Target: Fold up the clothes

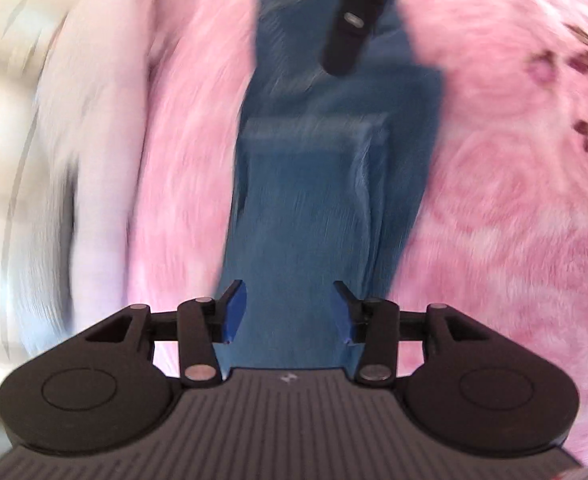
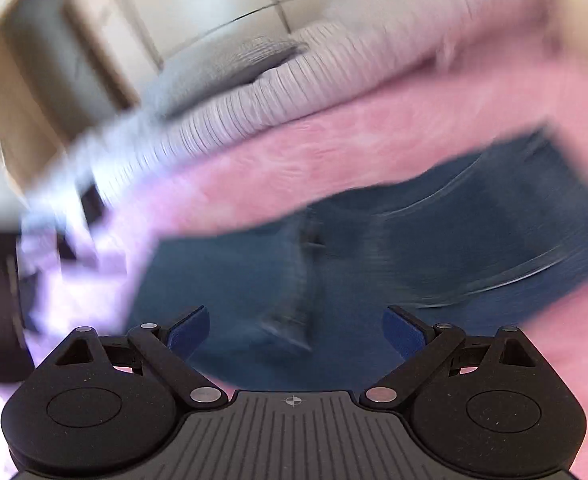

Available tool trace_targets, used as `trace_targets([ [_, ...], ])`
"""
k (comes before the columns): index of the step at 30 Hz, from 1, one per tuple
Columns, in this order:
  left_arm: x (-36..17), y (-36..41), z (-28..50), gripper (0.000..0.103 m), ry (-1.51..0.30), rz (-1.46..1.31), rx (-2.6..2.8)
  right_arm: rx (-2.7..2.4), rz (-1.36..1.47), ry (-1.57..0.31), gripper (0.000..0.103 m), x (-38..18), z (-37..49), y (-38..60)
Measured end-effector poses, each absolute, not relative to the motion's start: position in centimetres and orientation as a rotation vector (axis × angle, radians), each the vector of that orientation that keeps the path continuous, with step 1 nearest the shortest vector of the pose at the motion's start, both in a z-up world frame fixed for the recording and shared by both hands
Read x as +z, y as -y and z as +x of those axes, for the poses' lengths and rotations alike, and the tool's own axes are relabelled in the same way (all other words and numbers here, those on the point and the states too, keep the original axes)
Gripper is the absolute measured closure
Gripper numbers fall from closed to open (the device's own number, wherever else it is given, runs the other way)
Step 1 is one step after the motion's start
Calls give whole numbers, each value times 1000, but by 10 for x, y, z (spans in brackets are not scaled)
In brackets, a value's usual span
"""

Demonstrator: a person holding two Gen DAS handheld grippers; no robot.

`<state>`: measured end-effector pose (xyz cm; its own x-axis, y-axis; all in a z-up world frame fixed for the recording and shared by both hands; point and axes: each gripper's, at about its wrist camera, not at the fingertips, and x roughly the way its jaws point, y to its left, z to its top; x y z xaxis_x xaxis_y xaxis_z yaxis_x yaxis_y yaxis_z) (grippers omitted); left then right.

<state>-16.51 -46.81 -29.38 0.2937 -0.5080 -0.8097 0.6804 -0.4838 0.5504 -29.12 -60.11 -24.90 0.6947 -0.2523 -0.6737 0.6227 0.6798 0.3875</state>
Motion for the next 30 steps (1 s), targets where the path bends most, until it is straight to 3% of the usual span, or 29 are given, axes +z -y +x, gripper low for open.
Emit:
trace_targets([
  [5, -312, 466, -111, 61, -437, 1335, -1312, -493, 794, -605, 8, -282, -230, 646],
  [6, -318, 467, -105, 61, -461, 1316, -1298, -504, 799, -622, 12, -293, -220, 657],
  [7, -323, 468, -100, 61, -473, 1305, -1293, -514, 806, -640, 19, -303, -212, 666],
  [9, -332, 468, -92, 62, -482, 1291, -1293, -528, 831, -678, 63, -319, -202, 674],
  [11, -334, 467, -85, 61, -477, 1273, -1298, -525, 806, -719, 88, -320, -194, 678],
  [12, -333, 467, -82, 61, -469, 1255, -1298, -520, 781, -740, 91, -318, -191, 680],
  [18, -346, 488, -59, 62, -526, 1199, -1312, -503, 576, -646, 91, -272, -191, 682],
  [21, -352, 499, -46, 61, -583, 1172, -1328, -529, 671, -784, 90, -317, -185, 702],
  [23, -347, 504, -38, 60, -605, 1137, -1336, -555, 696, -800, 84, -325, -189, 706],
  [25, -340, 505, -24, 61, -629, 1072, -1325, -586, 681, -772, 69, -319, -198, 706],
  [26, -336, 505, -14, 60, -655, 1034, -1321, -625, 650, -754, 54, -311, -205, 703],
  [27, -335, 505, -2, 60, -705, 989, -1312, -673, 619, -743, 32, -303, -212, 699],
  [28, -335, 506, 10, 60, -764, 940, -1299, -718, 590, -741, 24, -297, -219, 695],
  [30, -338, 511, 39, 60, -912, 826, -1263, -765, 543, -744, 21, -283, -232, 681],
])
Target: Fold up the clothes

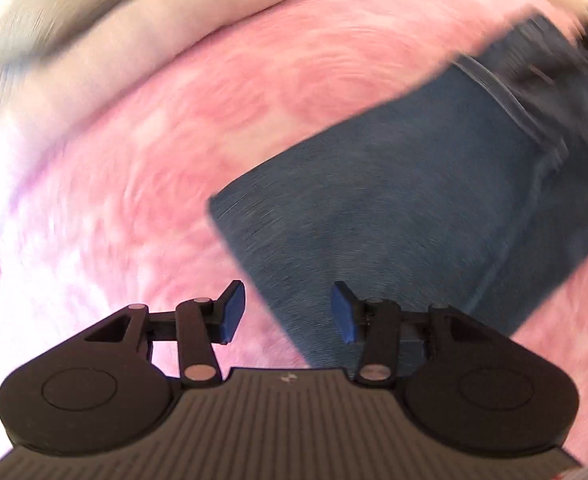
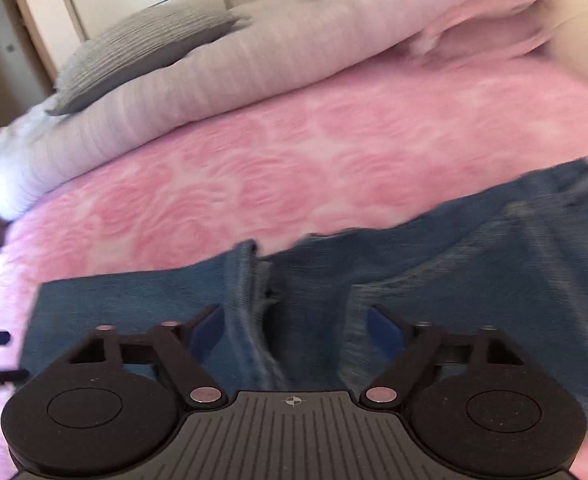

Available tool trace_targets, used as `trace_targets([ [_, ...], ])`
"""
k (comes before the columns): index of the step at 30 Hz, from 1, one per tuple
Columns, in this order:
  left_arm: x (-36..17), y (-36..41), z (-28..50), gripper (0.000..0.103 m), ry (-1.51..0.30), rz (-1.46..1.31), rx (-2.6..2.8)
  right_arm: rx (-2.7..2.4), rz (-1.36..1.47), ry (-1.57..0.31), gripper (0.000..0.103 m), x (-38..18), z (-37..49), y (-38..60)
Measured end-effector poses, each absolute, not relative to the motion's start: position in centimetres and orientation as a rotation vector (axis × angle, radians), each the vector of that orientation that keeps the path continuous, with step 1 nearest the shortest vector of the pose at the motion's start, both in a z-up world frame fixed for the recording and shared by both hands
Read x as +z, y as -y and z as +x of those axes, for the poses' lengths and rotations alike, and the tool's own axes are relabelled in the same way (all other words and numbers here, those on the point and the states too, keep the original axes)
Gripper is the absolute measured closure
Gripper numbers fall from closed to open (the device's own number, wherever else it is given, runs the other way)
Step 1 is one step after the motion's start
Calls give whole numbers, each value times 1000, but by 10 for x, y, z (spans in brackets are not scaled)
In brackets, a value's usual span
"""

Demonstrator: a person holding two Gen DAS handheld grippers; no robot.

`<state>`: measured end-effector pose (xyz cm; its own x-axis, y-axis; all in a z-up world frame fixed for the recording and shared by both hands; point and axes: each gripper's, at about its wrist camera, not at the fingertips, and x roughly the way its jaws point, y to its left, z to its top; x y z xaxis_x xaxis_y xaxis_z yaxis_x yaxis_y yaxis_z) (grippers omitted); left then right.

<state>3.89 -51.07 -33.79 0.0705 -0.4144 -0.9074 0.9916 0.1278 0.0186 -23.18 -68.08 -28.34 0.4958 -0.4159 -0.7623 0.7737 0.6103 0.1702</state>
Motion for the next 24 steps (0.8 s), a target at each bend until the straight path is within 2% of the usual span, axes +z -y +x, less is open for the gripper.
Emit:
trace_targets([
  [4, -356, 518, 84, 57, -1195, 591, -1228, -660, 439, -767, 21, -270, -249, 632],
  [9, -384, 519, 107, 57, -1434, 357, -1237, -510, 321, -863, 21, -295, -241, 567],
  [11, -387, 520, 107, 56, -1435, 338, -1255, -510, 333, -856, 21, -299, -240, 560],
  [16, -381, 519, 97, 84, -1346, 361, -1328, -521, 337, -772, 21, -296, -222, 573],
  [20, -377, 515, 92, 86, -1301, 361, -1331, -537, 308, -693, 21, -304, -180, 625],
  [24, -377, 512, 93, 86, -1307, 332, -1330, -558, 390, -749, 21, -332, -146, 683],
])
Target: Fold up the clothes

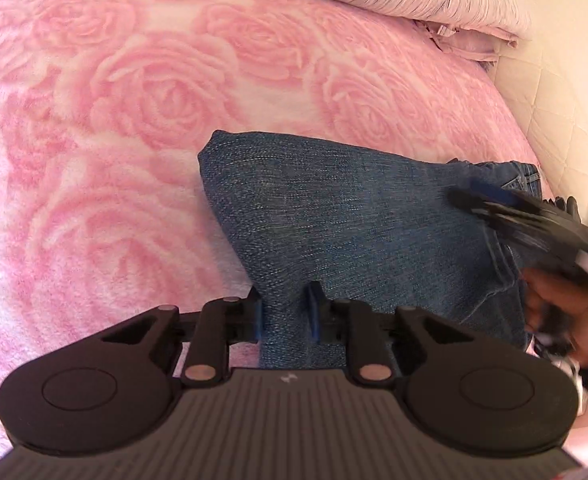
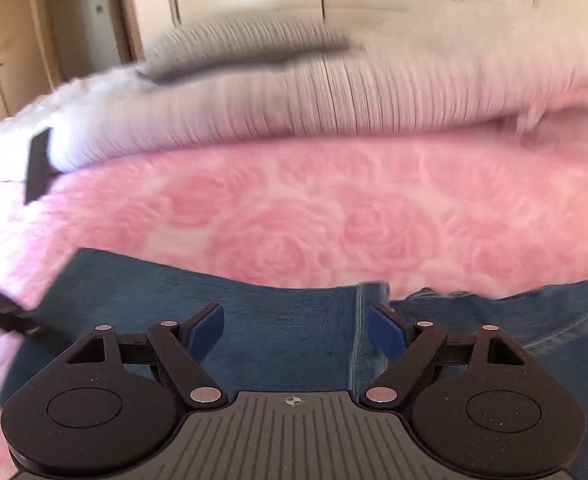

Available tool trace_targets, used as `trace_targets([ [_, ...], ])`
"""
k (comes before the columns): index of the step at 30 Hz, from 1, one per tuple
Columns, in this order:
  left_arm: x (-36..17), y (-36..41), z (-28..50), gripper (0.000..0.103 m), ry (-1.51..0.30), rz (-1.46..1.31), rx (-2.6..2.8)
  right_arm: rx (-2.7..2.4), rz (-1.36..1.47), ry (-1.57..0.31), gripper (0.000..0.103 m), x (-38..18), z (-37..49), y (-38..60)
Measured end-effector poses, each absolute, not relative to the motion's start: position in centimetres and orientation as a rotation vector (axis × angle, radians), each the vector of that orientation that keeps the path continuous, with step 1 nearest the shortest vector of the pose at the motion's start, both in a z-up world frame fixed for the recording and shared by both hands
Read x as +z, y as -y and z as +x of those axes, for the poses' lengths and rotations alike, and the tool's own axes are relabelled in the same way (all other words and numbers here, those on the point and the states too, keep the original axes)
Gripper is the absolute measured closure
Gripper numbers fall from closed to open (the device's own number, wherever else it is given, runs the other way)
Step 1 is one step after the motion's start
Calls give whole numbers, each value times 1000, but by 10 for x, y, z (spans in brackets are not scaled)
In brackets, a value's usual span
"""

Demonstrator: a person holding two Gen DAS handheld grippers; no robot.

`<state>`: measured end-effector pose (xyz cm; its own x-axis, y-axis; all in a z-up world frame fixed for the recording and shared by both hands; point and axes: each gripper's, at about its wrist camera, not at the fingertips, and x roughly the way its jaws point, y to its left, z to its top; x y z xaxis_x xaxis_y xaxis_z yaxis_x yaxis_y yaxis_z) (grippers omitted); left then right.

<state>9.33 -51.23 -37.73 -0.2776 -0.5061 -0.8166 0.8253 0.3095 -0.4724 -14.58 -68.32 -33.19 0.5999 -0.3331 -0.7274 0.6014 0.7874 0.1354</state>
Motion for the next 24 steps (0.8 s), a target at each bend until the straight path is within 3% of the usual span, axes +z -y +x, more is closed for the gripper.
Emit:
trace_targets([
  [2, -376, 512, 94, 86, -1317, 325, -1322, -539, 416, -740, 12, -342, -142, 698],
  [8, -377, 512, 98, 86, -1337, 307, -1317, -601, 395, -705, 11, -306, -170, 647],
  [13, -366, 516, 93, 92, -1323, 324, -1314, -567, 509, -796, 11, -342, -187, 622],
  [24, -230, 539, 28, 97, -1255, 252, -1477, -755, 626, -668, 9, -247, -266, 632],
])
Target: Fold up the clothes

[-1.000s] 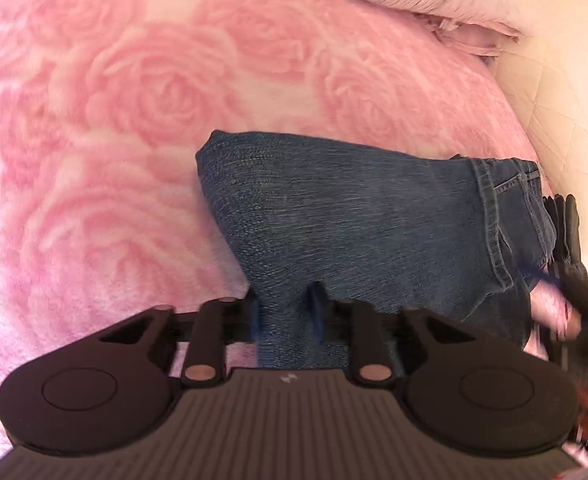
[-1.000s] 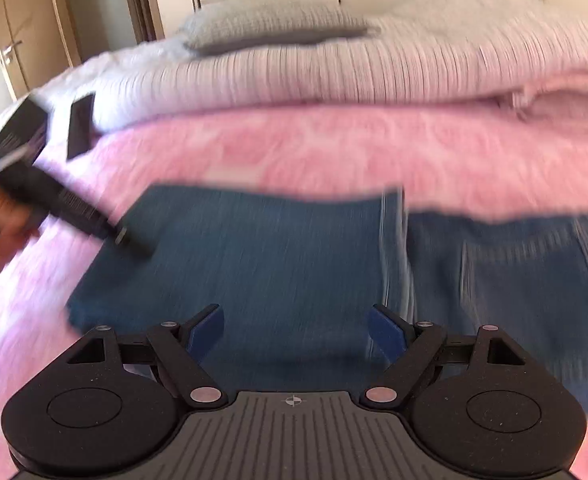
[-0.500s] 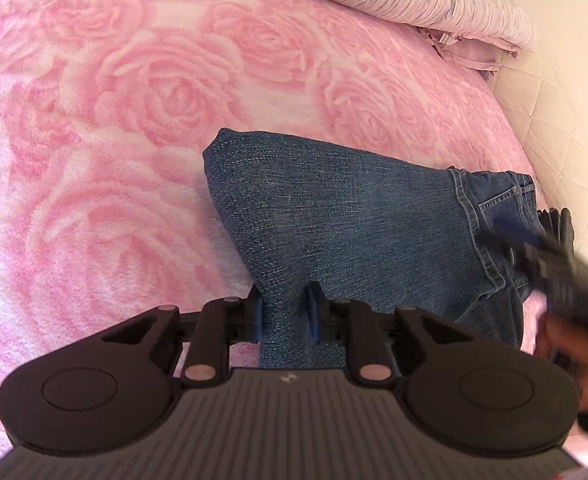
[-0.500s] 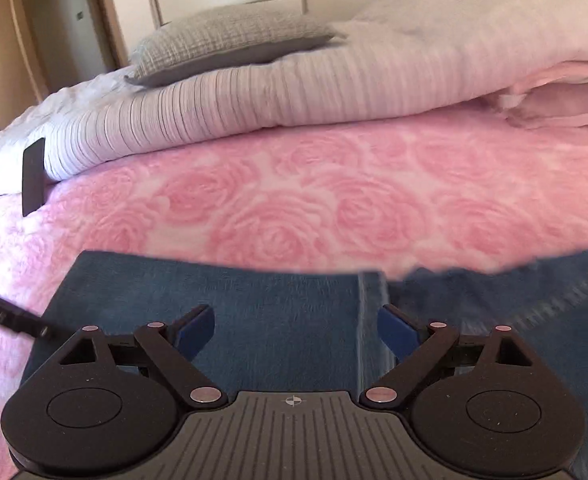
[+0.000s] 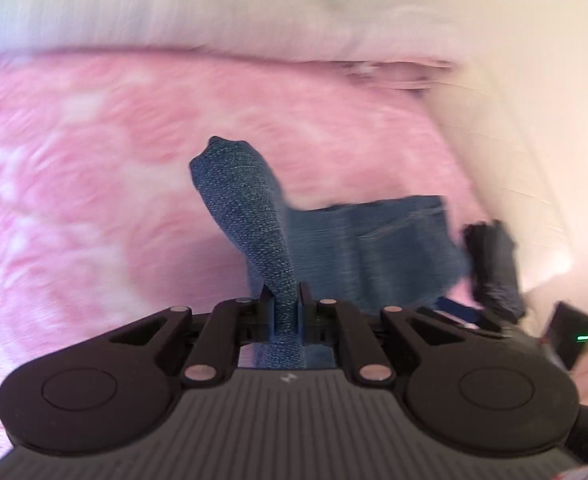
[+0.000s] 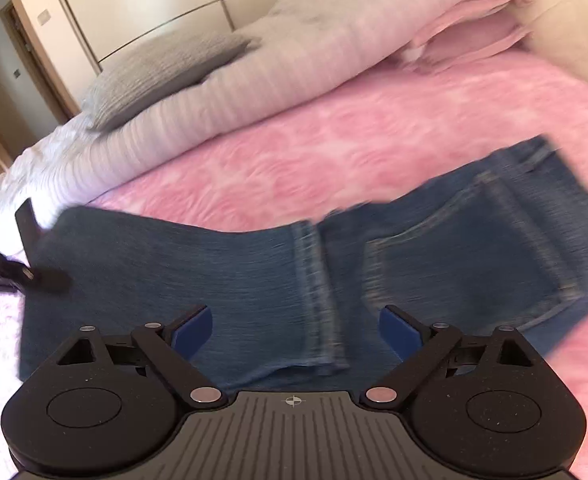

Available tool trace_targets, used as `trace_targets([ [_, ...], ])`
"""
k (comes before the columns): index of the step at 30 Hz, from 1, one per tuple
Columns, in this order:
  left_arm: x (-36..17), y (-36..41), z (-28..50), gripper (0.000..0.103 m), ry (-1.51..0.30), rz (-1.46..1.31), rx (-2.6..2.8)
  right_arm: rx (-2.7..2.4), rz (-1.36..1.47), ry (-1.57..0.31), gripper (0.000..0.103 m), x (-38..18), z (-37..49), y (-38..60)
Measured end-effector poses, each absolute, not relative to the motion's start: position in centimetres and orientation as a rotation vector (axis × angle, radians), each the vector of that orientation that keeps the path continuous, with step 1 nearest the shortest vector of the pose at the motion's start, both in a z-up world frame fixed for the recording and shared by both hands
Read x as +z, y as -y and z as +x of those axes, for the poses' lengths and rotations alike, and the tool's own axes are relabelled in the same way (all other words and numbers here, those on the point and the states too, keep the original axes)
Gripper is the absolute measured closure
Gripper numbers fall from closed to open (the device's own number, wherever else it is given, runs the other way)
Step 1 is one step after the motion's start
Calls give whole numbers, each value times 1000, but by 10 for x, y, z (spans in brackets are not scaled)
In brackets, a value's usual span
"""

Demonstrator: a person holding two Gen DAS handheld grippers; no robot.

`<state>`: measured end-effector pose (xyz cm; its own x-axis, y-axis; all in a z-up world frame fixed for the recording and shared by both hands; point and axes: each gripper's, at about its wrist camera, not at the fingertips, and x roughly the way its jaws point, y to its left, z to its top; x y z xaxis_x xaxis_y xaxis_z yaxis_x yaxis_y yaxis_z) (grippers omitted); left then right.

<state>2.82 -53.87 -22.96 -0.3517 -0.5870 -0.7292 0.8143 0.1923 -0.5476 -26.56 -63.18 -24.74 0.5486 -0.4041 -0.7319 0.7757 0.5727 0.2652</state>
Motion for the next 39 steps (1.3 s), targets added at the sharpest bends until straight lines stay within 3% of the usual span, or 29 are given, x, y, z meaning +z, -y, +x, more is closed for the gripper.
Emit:
trace_targets([
  [5, -178, 590, -45, 96, -1265, 226, -1483, -832, 641, -633, 9, -227, -335, 658],
  [11, -151, 689, -153, 95, -1285, 175, -1435, -804, 686, -611, 9, -217, -421, 708],
  [17, -218, 818, -277, 90, -1307, 339, -1434, -858, 645, -608, 9, -206, -524, 762],
  [21, -262, 855, -326, 88, -1378, 380, -1485, -943, 670, -625, 9, -218, -574, 793],
  [25, -249, 843, -313, 74, -1345, 344, -1490, -924, 731, -605, 9, -224, -593, 809],
  [28, -247, 819, -270, 73, -1296, 382, -1379, -798, 792, -565, 9, -226, -579, 818],
  [34, -269, 794, -219, 72, -1082, 714, -1316, -570, 862, -476, 10, -240, -519, 840],
  [39, -303, 779, -197, 72, -1100, 757, -1288, -512, 848, -535, 37, -266, -467, 878],
])
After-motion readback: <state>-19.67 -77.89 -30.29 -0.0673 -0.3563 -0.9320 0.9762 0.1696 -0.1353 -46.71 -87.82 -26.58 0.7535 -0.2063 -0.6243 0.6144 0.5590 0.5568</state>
